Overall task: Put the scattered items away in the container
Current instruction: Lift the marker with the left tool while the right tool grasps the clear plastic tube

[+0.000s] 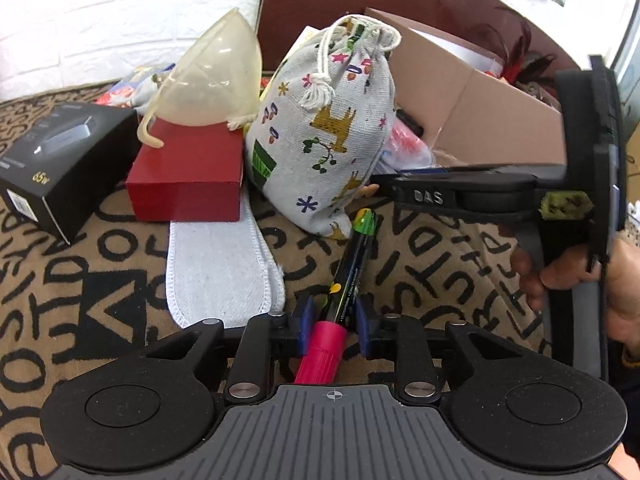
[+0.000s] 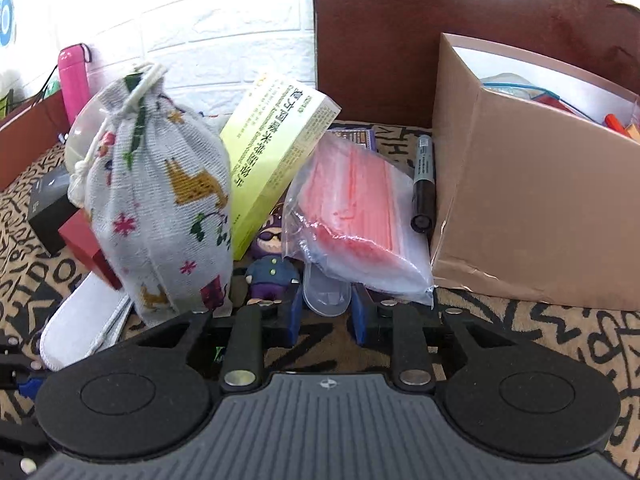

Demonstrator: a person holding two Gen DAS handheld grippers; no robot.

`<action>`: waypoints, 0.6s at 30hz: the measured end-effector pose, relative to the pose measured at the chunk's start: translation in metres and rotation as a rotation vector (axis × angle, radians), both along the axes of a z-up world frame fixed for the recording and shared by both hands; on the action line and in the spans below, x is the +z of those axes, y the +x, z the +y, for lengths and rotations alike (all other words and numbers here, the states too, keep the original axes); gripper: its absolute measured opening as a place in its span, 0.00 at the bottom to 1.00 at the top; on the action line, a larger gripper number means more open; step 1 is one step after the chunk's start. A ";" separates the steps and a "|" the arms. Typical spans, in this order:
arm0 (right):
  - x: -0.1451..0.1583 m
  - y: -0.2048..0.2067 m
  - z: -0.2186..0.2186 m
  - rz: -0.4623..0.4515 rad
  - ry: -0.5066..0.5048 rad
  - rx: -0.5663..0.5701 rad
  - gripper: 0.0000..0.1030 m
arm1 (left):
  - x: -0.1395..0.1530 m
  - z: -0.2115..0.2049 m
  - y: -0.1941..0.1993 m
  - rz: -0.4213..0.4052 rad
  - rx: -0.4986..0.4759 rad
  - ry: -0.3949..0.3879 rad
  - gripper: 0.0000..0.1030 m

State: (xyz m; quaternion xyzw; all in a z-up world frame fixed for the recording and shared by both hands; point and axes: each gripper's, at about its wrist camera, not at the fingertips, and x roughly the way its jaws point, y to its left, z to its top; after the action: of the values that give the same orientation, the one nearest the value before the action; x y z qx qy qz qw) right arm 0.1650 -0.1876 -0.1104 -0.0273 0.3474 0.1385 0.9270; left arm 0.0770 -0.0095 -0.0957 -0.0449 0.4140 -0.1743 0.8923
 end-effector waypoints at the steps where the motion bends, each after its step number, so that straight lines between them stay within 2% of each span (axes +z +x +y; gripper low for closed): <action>1: 0.001 -0.003 -0.001 0.008 0.003 0.003 0.28 | 0.000 0.000 0.000 0.003 0.002 -0.001 0.20; 13: 0.013 -0.103 -0.033 0.105 0.024 0.056 0.28 | 0.004 -0.003 -0.024 0.020 0.007 0.000 0.18; 16: 0.017 -0.126 -0.038 0.124 -0.013 0.078 0.28 | 0.005 -0.004 -0.034 0.030 -0.017 -0.006 0.19; 17: 0.018 -0.131 -0.038 0.136 -0.025 0.083 0.29 | 0.005 -0.005 -0.036 0.032 -0.026 -0.008 0.19; 18: 0.020 -0.135 -0.039 0.146 -0.029 0.085 0.29 | 0.005 -0.005 -0.038 0.031 -0.031 -0.008 0.26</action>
State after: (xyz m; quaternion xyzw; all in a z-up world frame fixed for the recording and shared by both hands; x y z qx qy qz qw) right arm 0.0305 -0.2261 -0.0905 -0.0451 0.4144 0.1744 0.8921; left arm 0.0390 -0.0143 -0.0906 -0.0445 0.4278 -0.1892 0.8827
